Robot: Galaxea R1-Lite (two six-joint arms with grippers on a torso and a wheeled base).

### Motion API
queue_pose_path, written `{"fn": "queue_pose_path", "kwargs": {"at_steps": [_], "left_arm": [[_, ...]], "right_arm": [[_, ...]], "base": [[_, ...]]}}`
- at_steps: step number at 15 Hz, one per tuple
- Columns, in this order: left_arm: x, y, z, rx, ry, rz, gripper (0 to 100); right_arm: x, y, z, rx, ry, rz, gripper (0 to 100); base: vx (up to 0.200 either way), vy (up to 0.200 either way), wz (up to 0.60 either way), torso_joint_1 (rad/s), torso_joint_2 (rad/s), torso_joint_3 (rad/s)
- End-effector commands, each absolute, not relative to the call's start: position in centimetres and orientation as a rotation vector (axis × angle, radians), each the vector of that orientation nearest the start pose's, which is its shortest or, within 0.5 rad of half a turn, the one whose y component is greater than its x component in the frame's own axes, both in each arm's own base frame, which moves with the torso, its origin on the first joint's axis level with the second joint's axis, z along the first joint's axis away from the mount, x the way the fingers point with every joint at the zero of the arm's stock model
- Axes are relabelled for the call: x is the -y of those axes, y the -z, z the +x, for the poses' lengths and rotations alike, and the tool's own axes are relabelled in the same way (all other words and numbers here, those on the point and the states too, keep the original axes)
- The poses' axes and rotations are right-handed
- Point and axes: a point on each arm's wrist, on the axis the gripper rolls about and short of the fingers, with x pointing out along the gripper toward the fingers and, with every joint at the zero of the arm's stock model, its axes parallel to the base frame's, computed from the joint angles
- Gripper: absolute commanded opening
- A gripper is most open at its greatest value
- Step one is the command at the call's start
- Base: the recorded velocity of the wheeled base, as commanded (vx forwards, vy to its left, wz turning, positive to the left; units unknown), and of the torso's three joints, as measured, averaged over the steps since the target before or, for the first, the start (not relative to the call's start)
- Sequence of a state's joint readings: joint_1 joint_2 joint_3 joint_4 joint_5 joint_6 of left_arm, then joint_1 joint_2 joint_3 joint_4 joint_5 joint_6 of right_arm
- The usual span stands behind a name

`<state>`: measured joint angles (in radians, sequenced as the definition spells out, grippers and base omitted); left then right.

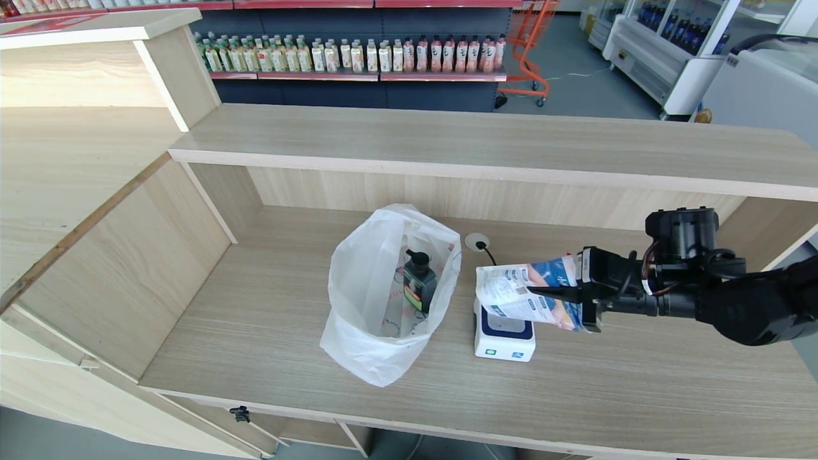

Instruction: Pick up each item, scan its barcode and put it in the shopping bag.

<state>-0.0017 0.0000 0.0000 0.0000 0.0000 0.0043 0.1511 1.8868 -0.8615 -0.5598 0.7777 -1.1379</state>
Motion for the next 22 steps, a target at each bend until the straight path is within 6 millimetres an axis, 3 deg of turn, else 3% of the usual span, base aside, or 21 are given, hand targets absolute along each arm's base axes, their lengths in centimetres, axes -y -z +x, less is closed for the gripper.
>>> {"fn": "queue_pose_path", "kwargs": {"at_steps": [1,4,6,7,8,9,10,11,12,13,15,17,22], "left_arm": [[0.0,-7.5,-2.3,0.0,0.002,0.005,100],[0.0,-7.5,-2.3,0.0,0.002,0.005,100],[0.0,-7.6,-2.3,-0.002,0.002,0.005,100],[0.0,-7.5,-2.3,0.0,0.002,0.005,100],[0.0,-7.5,-2.3,0.0,0.002,0.005,100],[0.0,-7.5,-2.3,0.0,0.002,0.005,100],[0.0,-7.5,-2.3,0.0,0.002,0.003,100],[0.0,-7.5,-2.3,0.0,0.002,0.003,100],[0.0,-7.6,-2.3,-0.002,0.002,0.005,100],[0.0,-7.6,-2.3,-0.002,0.002,0.005,100],[0.0,-7.6,-2.3,-0.002,0.002,0.005,100],[0.0,-7.5,-2.3,0.0,0.002,0.005,100],[0.0,-7.5,-2.3,0.0,0.002,0.005,100]], "right_arm": [[-6.6,-13.2,32.8,0.106,-1.054,-0.884,0],[-6.6,-14.0,32.6,0.123,-1.042,-0.879,0],[-6.3,-17.3,30.7,0.136,-1.001,-0.783,0],[-5.7,-20.6,27.6,0.068,-0.929,-0.538,0],[-5.4,-22.3,25.7,-0.01,-0.806,-0.343,0],[-6.5,-23.5,24.4,-0.085,-0.718,-0.128,0],[-7.3,-23.8,23.9,-0.131,-0.687,-0.022,0],[-9.6,-24.6,23.5,-0.234,-0.609,0.176,0],[-11.2,-24.9,23.1,-0.283,-0.618,0.248,0],[-14.0,-25.3,22.3,-0.383,-0.677,0.438,0],[-16.9,-25.4,22.1,-0.456,-0.739,0.546,0],[-19.4,-23.9,22.6,-0.531,-0.773,0.541,0],[-21.2,-19.8,24.7,-0.653,-0.722,0.504,0]], "base": [[0.0,0.0,0.0,0.0,0.0,0.0],[0.0,0.0,0.0,0.0,0.0,0.0],[0.0,0.0,0.0,0.0,0.0,0.0],[0.0,0.0,0.0,0.0,0.0,0.0],[0.0,0.0,0.0,0.0,0.0,0.0],[0.0,0.0,0.0,0.0,0.0,0.0],[0.0,0.0,0.0,0.0,0.0,0.0],[0.0,0.0,0.0,0.0,0.0,0.0],[0.0,0.0,0.0,0.0,0.0,0.0],[0.0,0.0,0.0,0.0,0.0,0.0],[0.0,0.0,0.0,0.0,0.0,0.0],[0.0,0.0,0.0,0.0,0.0,0.0],[0.0,0.0,0.0,0.0,0.0,0.0]]}}
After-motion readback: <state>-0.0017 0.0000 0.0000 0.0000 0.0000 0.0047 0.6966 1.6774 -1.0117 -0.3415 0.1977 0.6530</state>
